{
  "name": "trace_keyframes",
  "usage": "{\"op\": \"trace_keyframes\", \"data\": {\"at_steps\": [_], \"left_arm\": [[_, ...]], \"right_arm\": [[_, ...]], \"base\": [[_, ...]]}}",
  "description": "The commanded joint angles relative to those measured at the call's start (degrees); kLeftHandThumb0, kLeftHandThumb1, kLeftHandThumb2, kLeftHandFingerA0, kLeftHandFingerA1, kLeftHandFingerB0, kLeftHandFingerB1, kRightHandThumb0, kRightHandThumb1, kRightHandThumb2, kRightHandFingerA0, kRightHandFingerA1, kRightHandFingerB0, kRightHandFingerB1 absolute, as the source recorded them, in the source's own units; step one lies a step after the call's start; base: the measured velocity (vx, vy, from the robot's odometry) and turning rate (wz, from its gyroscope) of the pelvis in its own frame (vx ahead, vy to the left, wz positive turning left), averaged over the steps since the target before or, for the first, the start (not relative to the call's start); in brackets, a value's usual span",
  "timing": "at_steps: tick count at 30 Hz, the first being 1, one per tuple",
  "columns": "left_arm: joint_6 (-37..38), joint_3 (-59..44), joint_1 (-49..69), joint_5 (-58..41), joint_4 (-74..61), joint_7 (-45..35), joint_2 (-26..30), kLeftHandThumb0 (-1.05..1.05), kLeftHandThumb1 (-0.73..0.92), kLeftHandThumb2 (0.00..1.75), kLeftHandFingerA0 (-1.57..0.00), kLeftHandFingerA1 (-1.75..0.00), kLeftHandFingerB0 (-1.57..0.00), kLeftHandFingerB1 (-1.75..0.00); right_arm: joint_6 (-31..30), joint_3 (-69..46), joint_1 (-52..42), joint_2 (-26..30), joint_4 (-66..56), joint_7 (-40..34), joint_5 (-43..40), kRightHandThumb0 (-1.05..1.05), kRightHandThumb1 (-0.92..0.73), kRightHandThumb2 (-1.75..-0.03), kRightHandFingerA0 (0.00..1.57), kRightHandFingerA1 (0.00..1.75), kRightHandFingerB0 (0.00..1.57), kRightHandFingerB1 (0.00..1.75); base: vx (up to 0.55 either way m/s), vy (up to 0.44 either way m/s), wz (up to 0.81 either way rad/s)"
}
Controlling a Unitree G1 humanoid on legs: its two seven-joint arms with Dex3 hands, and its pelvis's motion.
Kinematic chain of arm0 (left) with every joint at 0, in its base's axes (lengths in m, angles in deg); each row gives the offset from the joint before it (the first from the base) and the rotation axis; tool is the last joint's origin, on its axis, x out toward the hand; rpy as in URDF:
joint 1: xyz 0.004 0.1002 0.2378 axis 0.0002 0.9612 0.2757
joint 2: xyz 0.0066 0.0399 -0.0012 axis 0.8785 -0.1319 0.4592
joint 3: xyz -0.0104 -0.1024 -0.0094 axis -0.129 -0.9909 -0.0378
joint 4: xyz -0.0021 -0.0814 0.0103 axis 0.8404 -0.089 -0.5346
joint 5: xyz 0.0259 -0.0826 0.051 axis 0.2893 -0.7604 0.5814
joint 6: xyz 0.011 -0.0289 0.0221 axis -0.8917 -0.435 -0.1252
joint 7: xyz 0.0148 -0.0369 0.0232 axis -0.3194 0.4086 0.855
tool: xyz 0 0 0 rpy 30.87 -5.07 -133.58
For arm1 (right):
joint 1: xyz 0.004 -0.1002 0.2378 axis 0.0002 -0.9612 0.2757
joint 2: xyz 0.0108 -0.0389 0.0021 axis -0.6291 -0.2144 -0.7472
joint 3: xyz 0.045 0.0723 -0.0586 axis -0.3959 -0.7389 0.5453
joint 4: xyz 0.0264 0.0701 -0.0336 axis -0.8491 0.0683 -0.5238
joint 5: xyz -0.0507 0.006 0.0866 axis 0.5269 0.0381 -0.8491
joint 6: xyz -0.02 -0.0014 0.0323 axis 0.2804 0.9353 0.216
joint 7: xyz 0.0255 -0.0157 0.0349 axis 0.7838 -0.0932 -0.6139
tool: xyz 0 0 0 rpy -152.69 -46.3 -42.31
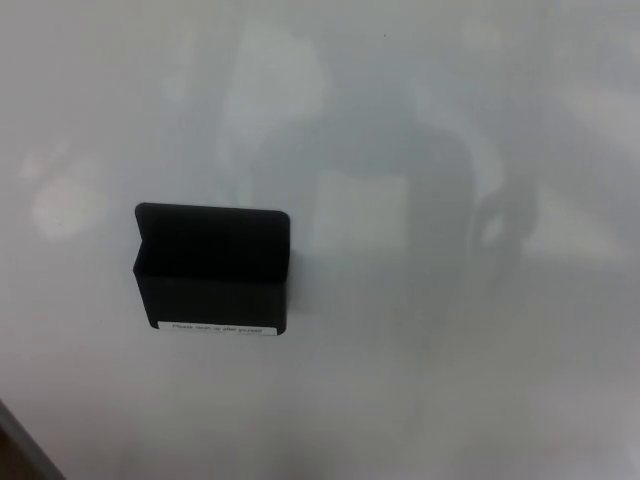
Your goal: A magnetic marker holder is on the left hand side of the white board, the robot put the index and middle finger into the opening of the container and pull off the magnetic holder and hand it to a human on the left hand side.
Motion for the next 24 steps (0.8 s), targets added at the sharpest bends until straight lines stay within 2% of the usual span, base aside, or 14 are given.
{"op": "trace_keyframes", "data": {"at_steps": [1, 7, 9, 14, 15, 16, 17, 24], "left_arm": [[10.7, -4.4, -1.1, -5.8, 1.5, -8.3, 0.5, -0.44, 0.71, 0.62, -0.33, -0.38, -0.31, -0.31], [13.9, -4.8, -0.9, -5.6, -1.6, -9.4, 1.5, -0.42, 0.7, 0.61, -0.32, -0.35, -0.3, -0.31], [17.2, -4.8, -0.6, -5.5, -4.4, -10.1, 2.3, -0.41, 0.71, 0.61, -0.32, -0.36, -0.31, -0.31], [20.9, -4.8, 2.7, -7.0, -16.7, -13.5, 4.5, -0.38, 0.69, 0.61, -0.37, -0.36, -0.32, -0.32], [20.9, -4.8, 2.9, -7.3, -19.0, -13.8, 4.8, -0.44, 0.58, 0.76, -0.34, -0.44, -0.29, -0.42], [20.6, -4.7, 3.1, -7.7, -21.9, -14.0, 5.2, -0.44, 0.58, 0.76, -0.34, -0.44, -0.29, -0.42], [20.4, -4.5, 3.5, -7.7, -24.2, -14.1, 5.6, -0.36, 0.7, 0.62, -0.41, -0.35, -0.33, -0.33], [19.1, -3.1, 6.0, -8.1, -40.7, -14.5, 7.6, -0.34, 0.67, 0.61, -0.43, -0.35, -0.33, -0.32]], "right_arm": [[16.2, 1.2, 2.0, -4.1, 3.7, -2.9, 0.9, -0.49, -0.76, -0.63, 0.74, 0.46, 0.24, 0.29], [17.7, 0.5, 2.9, -3.9, 4.9, -2.7, 0.2, -0.52, -0.75, -0.64, 0.73, 0.46, 0.24, 0.29], [18.3, 0.3, 3.3, -4.0, 5.4, -2.6, 0.0, -0.53, -0.76, -0.64, 0.72, 0.46, 0.24, 0.29], [19.5, -1.8, 4.2, -4.4, 5.8, -2.0, -1.9, -0.52, -0.78, -0.64, 0.72, 0.44, 0.25, 0.28], [19.5, -1.9, 4.9, -4.3, 5.7, -2.2, -1.8, -0.52, -0.77, -0.64, 0.73, 0.45, 0.26, 0.29], [19.6, -2.1, 5.7, -4.1, 5.7, -2.3, -1.7, -0.52, -0.77, -0.64, 0.73, 0.45, 0.26, 0.29], [19.6, -2.2, 6.1, -4.0, 5.8, -2.3, -1.8, -0.53, -0.77, -0.64, 0.73, 0.45, 0.25, 0.29], [17.9, -3.0, 8.5, -3.2, 6.8, -2.5, -1.3, -0.54, -0.73, -0.63, 0.73, 0.47, 0.26, 0.29]], "base": [[0.0, 0.0, 0.0], [0.0, 0.0, 0.0], [0.0, 0.0, 0.0], [0.0, 0.0, 0.0], [0.0, 0.0, 0.0], [0.0, 0.0, 0.0], [0.0, 0.0, 0.0], [0.0, 0.0, 0.0]]}}
